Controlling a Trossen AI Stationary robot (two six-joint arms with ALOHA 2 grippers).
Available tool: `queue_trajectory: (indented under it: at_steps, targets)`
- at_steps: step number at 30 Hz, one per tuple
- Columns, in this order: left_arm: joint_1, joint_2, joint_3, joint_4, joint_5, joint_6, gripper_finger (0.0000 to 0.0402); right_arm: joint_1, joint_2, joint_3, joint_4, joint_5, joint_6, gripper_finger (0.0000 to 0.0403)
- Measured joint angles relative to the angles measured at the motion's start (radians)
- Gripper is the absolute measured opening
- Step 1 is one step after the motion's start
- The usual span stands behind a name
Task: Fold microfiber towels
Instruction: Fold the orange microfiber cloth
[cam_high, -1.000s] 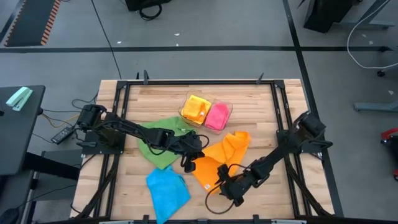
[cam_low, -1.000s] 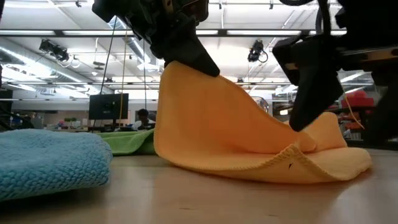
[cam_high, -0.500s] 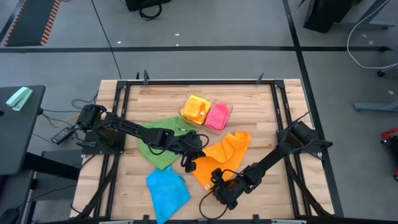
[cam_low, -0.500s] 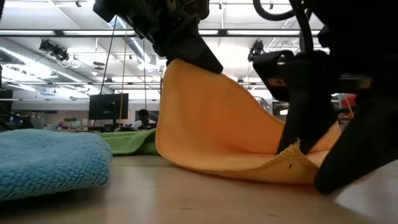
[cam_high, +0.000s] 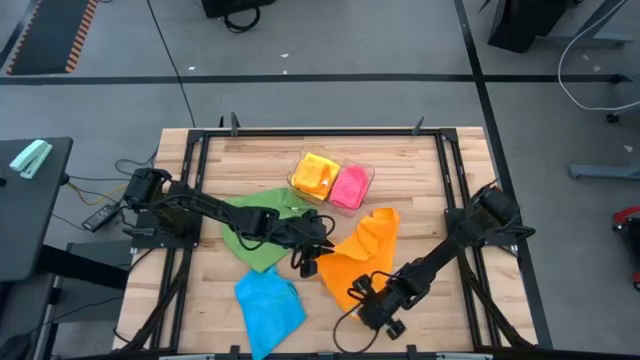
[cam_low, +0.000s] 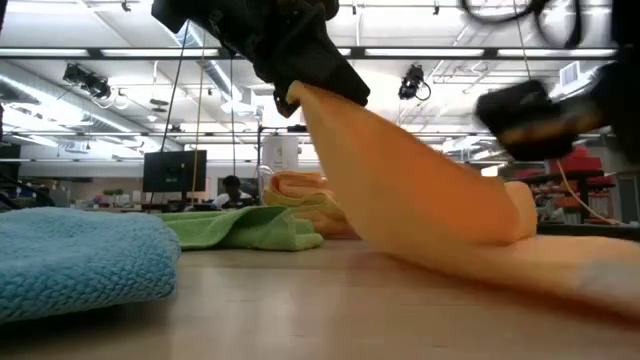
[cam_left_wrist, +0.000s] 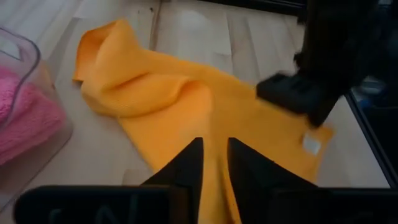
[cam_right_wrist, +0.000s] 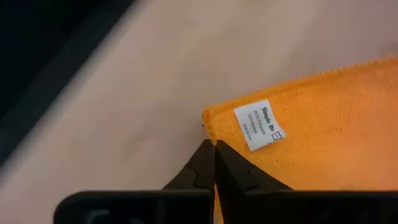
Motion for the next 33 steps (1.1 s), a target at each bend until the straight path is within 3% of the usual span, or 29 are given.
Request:
queue_trajectory:
  at_steps: [6,8,15,23,33]
  targets:
    - [-0.015,0.000,0.000,-0.001,0.004,0.007,0.0115,0.056,-0.127,0.002,-0.083,-0.298,0.067,0.0007]
    - [-0.020,0.000,0.000,0.002,0.004,0.027,0.0119,0.081,-0.162,0.002,-0.090,-0.347,0.089,0.0007]
    - [-0.032,0.000,0.000,0.033,0.005,0.060,0.0121,0.159,-0.218,0.003,-0.276,-0.351,0.204,0.0006]
    - [-0.031,0.000,0.000,0.035,0.005,0.056,0.0114,0.241,-0.219,0.002,-0.461,-0.316,0.460,0.0010]
    - [-0.031,0.000,0.000,0.035,0.005,0.053,0.0113,0.266,-0.221,0.002,-0.496,-0.251,0.586,0.0111]
